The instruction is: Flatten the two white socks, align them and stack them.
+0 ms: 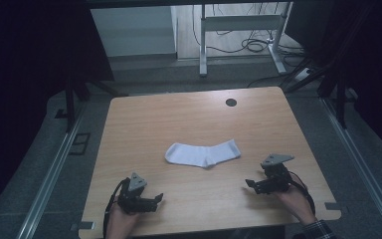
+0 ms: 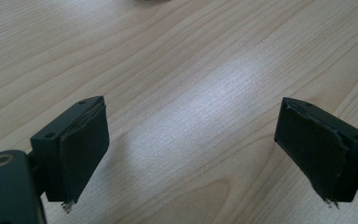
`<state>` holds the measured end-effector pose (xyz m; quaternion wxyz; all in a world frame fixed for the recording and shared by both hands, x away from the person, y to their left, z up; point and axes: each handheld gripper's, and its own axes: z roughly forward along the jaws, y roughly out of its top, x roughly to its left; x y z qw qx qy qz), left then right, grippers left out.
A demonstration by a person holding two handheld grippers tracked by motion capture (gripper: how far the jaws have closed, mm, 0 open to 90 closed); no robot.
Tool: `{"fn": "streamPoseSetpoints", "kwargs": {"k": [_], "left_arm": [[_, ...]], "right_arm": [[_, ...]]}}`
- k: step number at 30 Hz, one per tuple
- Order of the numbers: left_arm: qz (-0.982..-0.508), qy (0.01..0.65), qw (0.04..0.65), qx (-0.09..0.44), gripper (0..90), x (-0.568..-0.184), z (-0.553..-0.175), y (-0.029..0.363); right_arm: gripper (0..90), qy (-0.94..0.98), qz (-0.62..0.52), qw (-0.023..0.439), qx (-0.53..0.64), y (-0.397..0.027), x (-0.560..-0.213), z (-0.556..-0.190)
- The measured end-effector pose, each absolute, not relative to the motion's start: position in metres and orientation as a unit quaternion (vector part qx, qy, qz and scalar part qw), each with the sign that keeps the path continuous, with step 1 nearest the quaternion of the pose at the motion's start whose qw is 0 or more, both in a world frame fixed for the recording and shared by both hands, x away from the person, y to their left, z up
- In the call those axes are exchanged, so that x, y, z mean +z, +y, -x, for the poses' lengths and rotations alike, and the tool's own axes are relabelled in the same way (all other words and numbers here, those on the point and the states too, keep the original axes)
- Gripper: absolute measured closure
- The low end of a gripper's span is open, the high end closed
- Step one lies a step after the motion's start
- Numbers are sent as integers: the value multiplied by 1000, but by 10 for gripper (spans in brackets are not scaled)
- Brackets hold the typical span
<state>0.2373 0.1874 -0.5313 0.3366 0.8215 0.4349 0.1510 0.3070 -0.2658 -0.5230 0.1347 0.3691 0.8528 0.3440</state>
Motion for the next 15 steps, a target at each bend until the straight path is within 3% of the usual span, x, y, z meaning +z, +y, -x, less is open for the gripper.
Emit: {"fn": "streamPoseSetpoints", "kwargs": {"k": [8, 15], "left_arm": [[-833, 433, 311, 152, 101, -540, -237, 181], [-830, 428, 326, 147, 95, -543, -237, 184]], "right_arm": [[69, 861, -361, 140, 330, -264, -538, -307], [46, 855, -361, 145, 344, -265, -541, -306]]}}
